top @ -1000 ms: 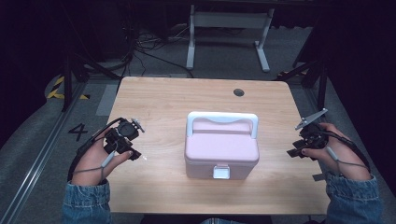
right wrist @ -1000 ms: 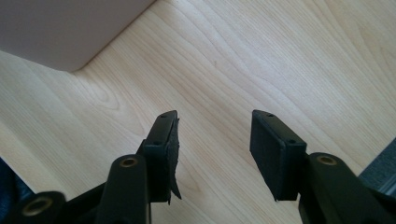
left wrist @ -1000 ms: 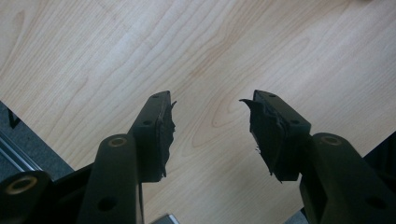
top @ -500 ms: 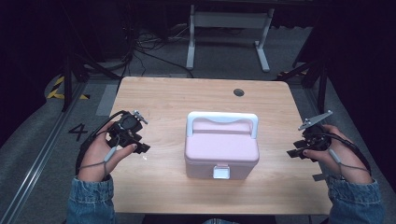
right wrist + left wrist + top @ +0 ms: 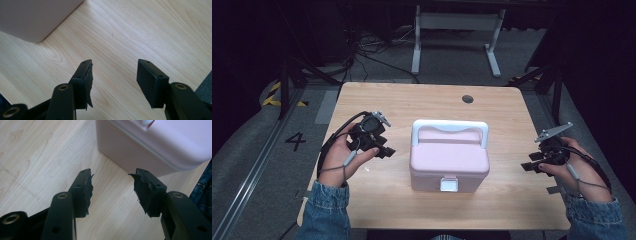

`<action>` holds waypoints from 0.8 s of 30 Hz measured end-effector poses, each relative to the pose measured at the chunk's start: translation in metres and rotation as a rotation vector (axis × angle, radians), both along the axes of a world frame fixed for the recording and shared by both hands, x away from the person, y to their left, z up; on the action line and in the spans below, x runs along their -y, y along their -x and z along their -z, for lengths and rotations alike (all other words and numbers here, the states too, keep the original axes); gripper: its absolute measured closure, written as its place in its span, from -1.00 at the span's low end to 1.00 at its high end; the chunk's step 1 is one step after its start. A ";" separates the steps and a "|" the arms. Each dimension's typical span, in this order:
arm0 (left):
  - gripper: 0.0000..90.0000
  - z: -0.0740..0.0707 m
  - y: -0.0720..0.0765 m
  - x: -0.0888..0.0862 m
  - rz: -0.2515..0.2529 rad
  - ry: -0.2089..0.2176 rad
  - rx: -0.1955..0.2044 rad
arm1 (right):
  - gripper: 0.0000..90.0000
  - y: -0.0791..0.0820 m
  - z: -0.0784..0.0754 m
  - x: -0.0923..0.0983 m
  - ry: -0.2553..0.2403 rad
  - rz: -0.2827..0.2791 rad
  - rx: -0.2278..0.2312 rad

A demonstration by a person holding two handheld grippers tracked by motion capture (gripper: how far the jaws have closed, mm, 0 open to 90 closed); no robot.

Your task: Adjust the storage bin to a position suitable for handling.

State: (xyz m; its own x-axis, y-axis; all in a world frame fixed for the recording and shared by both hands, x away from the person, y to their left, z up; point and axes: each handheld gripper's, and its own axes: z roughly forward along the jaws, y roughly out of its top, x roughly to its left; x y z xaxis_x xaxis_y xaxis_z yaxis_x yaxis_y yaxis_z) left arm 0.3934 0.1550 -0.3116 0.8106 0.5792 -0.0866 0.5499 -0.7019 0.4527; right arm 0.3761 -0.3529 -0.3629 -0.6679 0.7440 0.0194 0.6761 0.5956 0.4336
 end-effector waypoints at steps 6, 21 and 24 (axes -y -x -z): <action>0.06 -0.002 -0.010 0.015 0.032 0.084 0.004 | 0.04 0.003 0.002 0.003 -0.002 0.015 0.003; -0.07 0.002 -0.031 0.046 0.052 0.186 0.027 | 0.02 0.006 0.004 0.005 -0.011 0.030 0.011; -0.05 0.004 -0.032 0.050 0.054 0.181 0.033 | 0.02 0.005 0.004 0.004 -0.011 0.030 0.012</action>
